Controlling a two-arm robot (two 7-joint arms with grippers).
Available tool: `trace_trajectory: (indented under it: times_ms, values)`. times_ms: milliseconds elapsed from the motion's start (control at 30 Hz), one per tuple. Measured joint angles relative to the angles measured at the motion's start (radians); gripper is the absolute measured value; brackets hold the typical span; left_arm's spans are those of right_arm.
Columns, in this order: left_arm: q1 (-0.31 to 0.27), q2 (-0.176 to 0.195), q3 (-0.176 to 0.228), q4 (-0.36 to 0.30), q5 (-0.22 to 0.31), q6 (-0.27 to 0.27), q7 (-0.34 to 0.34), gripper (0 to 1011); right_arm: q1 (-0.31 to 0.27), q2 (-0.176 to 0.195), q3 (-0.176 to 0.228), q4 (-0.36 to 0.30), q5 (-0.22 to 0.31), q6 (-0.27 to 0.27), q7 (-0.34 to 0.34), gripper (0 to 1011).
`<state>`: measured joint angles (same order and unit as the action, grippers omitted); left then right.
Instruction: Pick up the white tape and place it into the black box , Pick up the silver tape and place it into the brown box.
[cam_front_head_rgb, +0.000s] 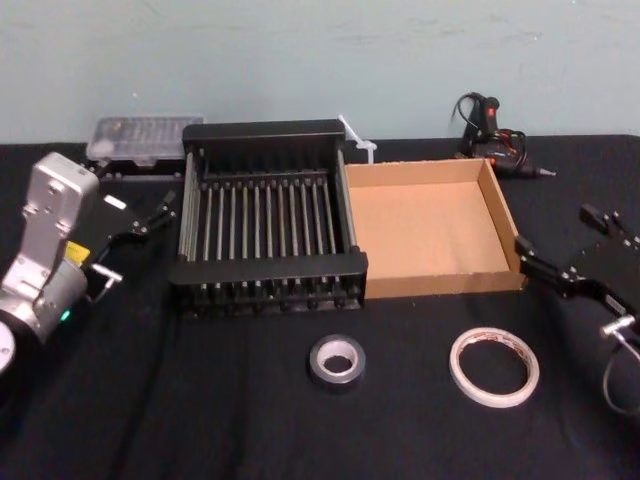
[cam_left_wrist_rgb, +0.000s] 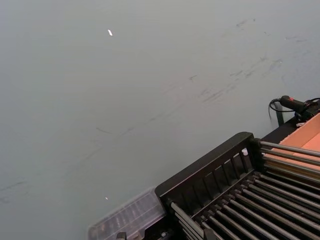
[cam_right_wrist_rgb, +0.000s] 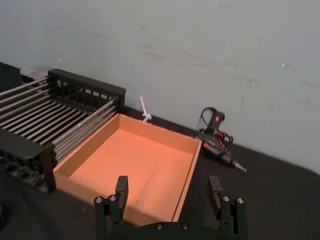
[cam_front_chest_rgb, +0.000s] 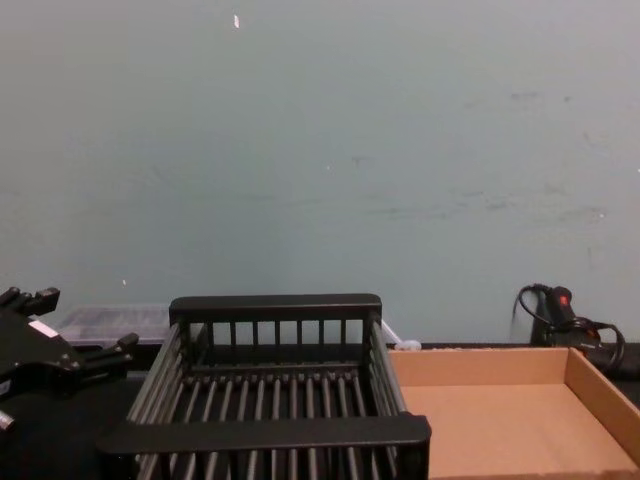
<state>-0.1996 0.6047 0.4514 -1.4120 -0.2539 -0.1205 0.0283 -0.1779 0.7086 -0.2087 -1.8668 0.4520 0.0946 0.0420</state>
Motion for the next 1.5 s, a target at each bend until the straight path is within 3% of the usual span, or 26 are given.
trace_trajectory:
  times_ms: [300, 500, 1233, 1500]
  values:
    - [0.0, 0.0, 0.0, 0.0, 0.0, 0.0, 0.0, 1001, -0.116, 0.022, 0.072, -0.08, 0.056, 0.054, 0.023, 1000]
    - [0.0, 0.0, 0.0, 0.0, 0.0, 0.0, 0.0, 1001, -0.152, 0.019, 0.086, -0.092, 0.076, 0.071, 0.049, 1000]
    - [0.0, 0.0, 0.0, 0.0, 0.0, 0.0, 0.0, 1001, -0.12, -0.057, 0.039, 0.013, 0.03, 0.117, 0.104, 1000]
    - [0.0, 0.0, 0.0, 0.0, 0.0, 0.0, 0.0, 1001, -0.109, -0.073, 0.029, 0.048, -0.011, 0.101, 0.123, 1000]
